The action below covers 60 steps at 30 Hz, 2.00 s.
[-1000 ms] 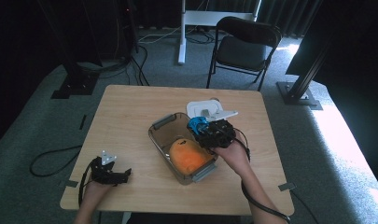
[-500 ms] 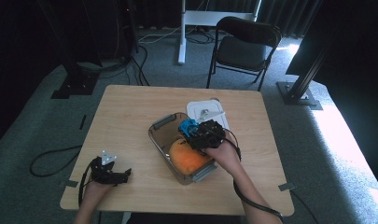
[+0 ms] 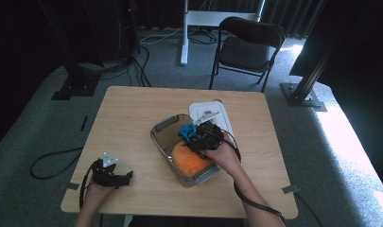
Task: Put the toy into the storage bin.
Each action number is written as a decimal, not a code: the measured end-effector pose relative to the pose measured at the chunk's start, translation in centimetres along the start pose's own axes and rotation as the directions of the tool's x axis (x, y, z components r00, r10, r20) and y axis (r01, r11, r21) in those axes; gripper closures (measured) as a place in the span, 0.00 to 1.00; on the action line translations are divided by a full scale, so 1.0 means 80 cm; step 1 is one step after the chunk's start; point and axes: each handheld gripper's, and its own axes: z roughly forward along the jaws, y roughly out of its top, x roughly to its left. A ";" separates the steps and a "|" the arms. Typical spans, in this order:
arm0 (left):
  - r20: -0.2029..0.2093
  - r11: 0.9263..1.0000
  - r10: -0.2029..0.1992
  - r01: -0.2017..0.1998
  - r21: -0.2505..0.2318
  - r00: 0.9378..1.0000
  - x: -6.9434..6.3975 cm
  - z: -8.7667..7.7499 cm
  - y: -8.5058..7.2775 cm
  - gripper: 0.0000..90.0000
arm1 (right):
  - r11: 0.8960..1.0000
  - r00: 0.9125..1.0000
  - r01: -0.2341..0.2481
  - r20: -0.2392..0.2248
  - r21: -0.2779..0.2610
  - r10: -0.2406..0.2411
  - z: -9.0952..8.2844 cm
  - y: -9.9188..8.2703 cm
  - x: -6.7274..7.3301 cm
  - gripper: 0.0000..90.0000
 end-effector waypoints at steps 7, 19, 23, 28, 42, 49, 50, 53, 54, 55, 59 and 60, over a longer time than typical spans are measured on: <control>0.000 1.000 0.000 0.000 0.000 1.000 0.000 0.000 0.000 0.01 | 0.999 1.000 0.019 -0.002 0.040 -0.019 0.007 0.001 0.009 0.27; 0.000 1.000 0.001 -0.001 0.000 1.000 0.000 0.000 0.000 0.01 | 0.997 1.000 -0.005 -0.017 0.078 0.007 0.018 0.005 0.006 0.25; 0.001 1.000 0.001 -0.001 0.000 1.000 0.000 0.000 0.000 0.01 | 0.999 0.999 -0.033 -0.016 -0.019 0.033 -0.002 0.010 0.002 0.23; 0.001 1.000 0.001 -0.001 0.000 1.000 0.000 0.000 0.000 0.01 | 0.998 0.999 -0.054 -0.008 -0.031 0.053 -0.012 0.005 -0.007 0.23; 0.001 1.000 0.001 -0.001 0.000 1.000 0.000 0.000 0.000 0.01 | 0.994 0.995 -0.098 0.005 -0.052 0.098 -0.030 -0.019 -0.034 0.14; 0.001 1.000 0.000 0.000 -0.001 1.000 0.000 0.000 0.000 0.01 | 0.987 0.990 -0.135 0.023 -0.087 0.137 -0.043 -0.031 -0.047 0.13; 0.001 1.000 0.001 -0.001 0.000 1.000 0.000 0.000 0.000 0.01 | 0.987 0.990 -0.131 0.037 -0.093 0.135 -0.045 -0.033 -0.049 0.13; 0.001 1.000 0.002 -0.002 0.001 1.000 0.000 0.000 0.000 0.01 | 0.981 0.989 -0.132 0.048 -0.141 0.140 -0.051 -0.039 -0.058 0.14; 0.001 1.000 0.002 -0.002 0.001 1.000 0.000 0.000 0.000 0.01 | 0.982 0.990 -0.126 0.050 -0.142 0.134 -0.054 -0.042 -0.062 0.14; 0.001 1.000 0.002 -0.002 0.001 1.000 0.000 0.000 0.000 0.01 | 0.982 0.989 -0.125 0.059 -0.142 0.134 -0.055 -0.043 -0.065 0.14; 0.001 1.000 0.003 -0.003 0.001 1.000 0.000 0.000 0.000 0.01 | 0.973 0.983 -0.158 0.062 -0.169 0.171 -0.062 -0.054 -0.079 0.15; 0.001 1.000 0.003 -0.003 0.001 1.000 0.000 0.000 0.000 0.01 | 0.972 0.983 -0.159 0.066 -0.171 0.173 -0.063 -0.055 -0.080 0.15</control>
